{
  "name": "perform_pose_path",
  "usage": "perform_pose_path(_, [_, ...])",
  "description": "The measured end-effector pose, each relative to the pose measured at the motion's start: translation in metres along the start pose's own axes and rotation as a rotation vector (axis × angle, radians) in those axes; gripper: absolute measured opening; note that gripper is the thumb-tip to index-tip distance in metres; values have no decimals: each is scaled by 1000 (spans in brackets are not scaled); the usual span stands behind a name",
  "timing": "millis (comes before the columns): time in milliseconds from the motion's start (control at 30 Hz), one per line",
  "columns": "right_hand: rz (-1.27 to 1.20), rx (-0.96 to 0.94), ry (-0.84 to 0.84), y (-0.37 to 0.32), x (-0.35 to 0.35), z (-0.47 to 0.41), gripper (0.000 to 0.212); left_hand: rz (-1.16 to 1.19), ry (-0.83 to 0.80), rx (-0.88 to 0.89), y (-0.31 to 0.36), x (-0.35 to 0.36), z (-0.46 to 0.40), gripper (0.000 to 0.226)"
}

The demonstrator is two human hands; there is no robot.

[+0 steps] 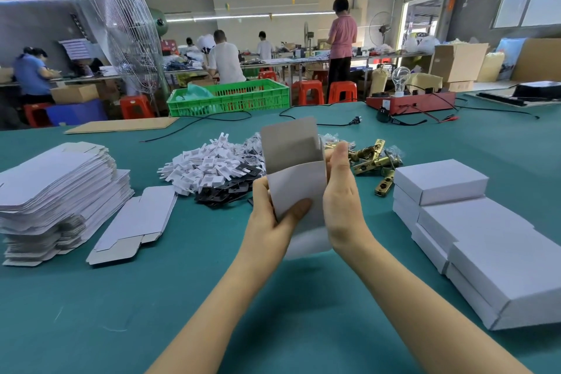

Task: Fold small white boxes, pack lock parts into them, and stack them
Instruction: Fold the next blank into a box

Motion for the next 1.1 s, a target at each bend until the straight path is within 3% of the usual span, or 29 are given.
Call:
perform_pose_path(167, [146,-25,-77,-4,10,6,38,63,32,-21,1,0,-1,53])
perform_pose_path(367, [126,39,-67,2,7,8,24,205,45,-97,7,5,-2,27])
perform_pose_path(433, [149,50,-84,0,7,7,24,316,62,-179,9,6,-2,38])
perform_pose_path(533, [186,90,-139,-3,7,10,35,504,14,-244,19,-1,-3,61])
perform_pose_path(633, [169,149,-274,-12,11,19,84,451,-4,-315,14,10,-17,68])
perform_pose_path(733, [29,251,-352,-36,28,33,55,420,-157,-145,10,7,-4,60])
perform_pose_path(800, [18,268,-313,-20,32,25,66,457,-77,-308,13,2,-17,55])
perform_pose_path(833, [17,259,-281,-16,31,22,60,537,-24,-375,16,0,-22,55])
perform_pose_path(933, [52,281,-241,1,22,14,71,700,-2,-358,23,-17,-18,63])
perform_pose_path(1100, [31,318,-134,0,18,12,79,622,-32,-418,24,-5,-16,50])
Point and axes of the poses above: each hand's wrist, its own z-axis away from the middle knuckle, its own x-axis out of the palm, y = z × x, the point moved 4 cm from there along -z, towards the middle knuckle, and after that the axes turned 2 degrees about y, right-handed, at the moved point
